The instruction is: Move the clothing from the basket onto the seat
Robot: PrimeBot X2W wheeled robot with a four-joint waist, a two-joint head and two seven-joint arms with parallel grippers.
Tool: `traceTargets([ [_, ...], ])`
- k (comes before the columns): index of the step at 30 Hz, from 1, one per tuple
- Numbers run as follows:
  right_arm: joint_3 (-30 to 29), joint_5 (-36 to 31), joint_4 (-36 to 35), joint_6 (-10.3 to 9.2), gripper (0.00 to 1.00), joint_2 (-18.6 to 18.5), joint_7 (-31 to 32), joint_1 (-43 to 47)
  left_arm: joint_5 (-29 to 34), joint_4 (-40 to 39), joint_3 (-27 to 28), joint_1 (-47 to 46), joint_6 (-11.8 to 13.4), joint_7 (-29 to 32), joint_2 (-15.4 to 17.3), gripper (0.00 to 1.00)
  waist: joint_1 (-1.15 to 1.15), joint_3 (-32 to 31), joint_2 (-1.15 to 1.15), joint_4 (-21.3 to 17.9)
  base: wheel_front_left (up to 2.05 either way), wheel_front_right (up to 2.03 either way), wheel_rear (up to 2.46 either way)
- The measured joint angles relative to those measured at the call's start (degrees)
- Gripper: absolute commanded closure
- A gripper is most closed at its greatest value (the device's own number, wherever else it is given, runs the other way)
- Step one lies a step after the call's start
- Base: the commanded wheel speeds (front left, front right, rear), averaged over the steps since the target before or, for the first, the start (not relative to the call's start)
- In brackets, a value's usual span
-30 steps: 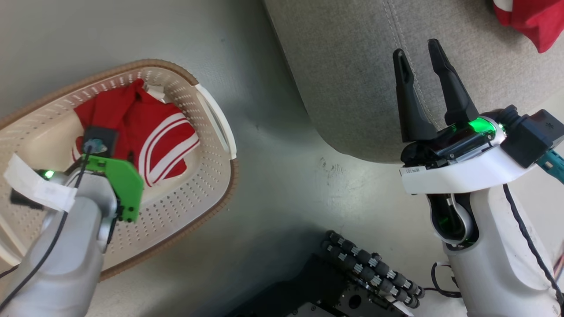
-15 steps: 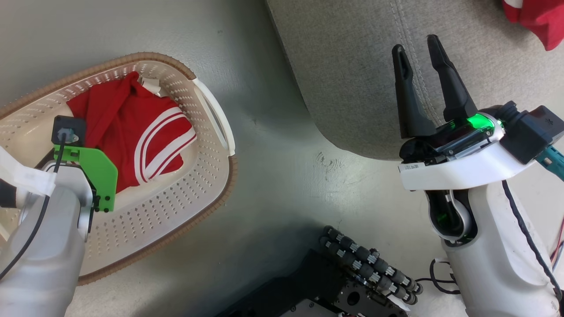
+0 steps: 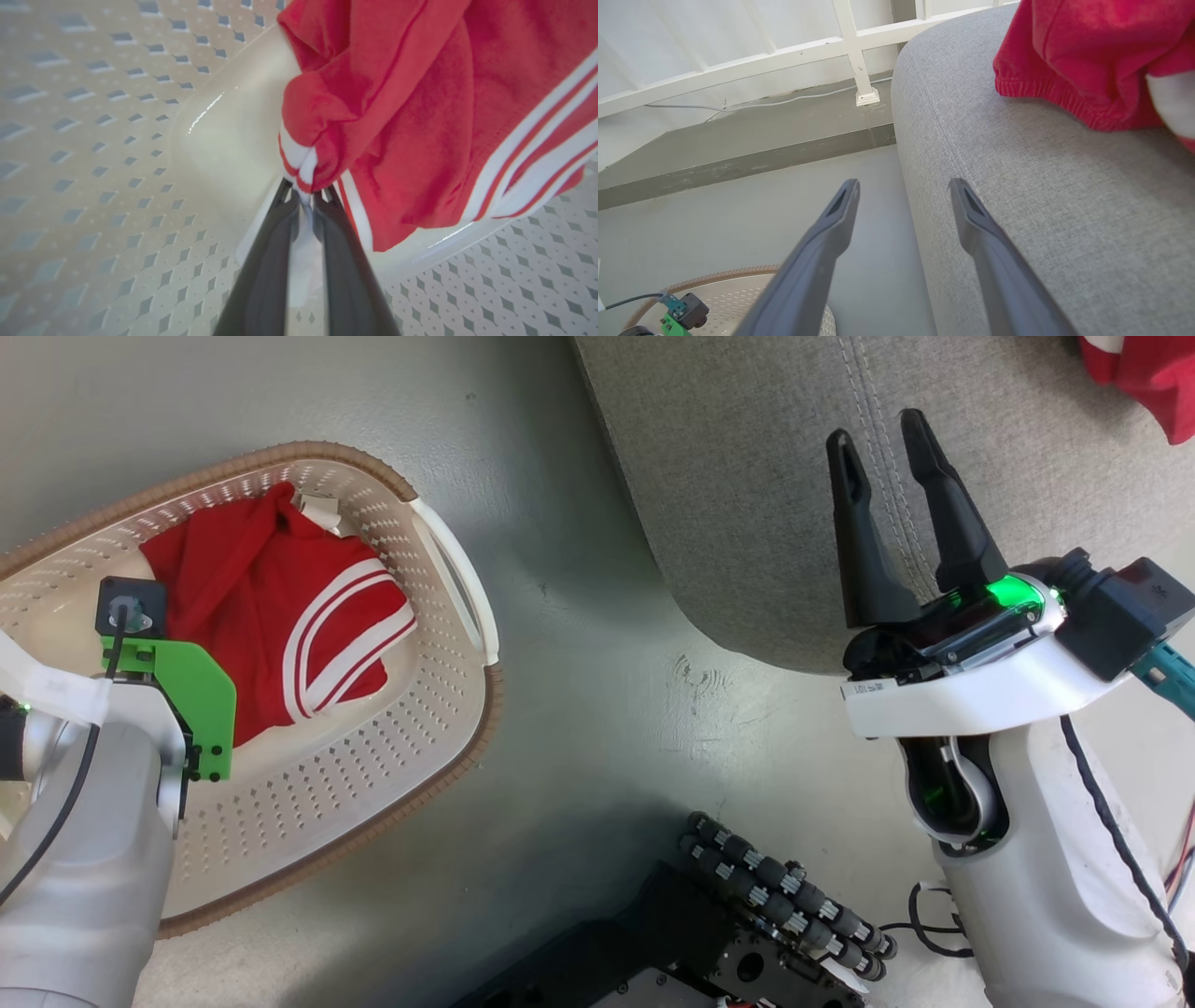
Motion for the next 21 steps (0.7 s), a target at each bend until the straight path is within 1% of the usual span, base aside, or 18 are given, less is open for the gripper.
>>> traceTargets([
  [7, 0.1, 0.0, 0.1, 0.01, 0.0, 0.0, 0.0, -1.2, 0.1, 2.0, 0.3, -0.6, 0.1, -0.3, -0.2, 1.0, 0.0, -0.3, 0.0, -0.1, 0.0, 0.0, 0.0],
  [10, 0.2, 0.0, 0.2, 0.31, 0.0, 0.0, 0.0, -1.4, 0.0, 2.5, 0.7, -0.7, 0.3, -1.2, -0.7, 1.0, 0.0, -0.8, 0.0, -0.2, 0.0, 0.0, 0.0],
  [17, -0.8, -0.8, 1.3, 0.31, 0.0, 0.0, 0.0, -1.4, -0.2, 2.6, -0.4, -0.7, 0.2, -5.5, -5.4, 1.0, 0.0, -2.7, 0.0, 0.8, 0.0, 0.0, 0.0],
  [21, -1.6, -1.6, 2.3, 0.31, 0.0, 0.0, 0.0, -1.4, -0.5, 2.6, -0.7, -0.7, -0.8, -8.3, -7.7, 1.0, 0.0, -4.5, 0.0, 1.8, 0.0, 0.0, 0.0],
])
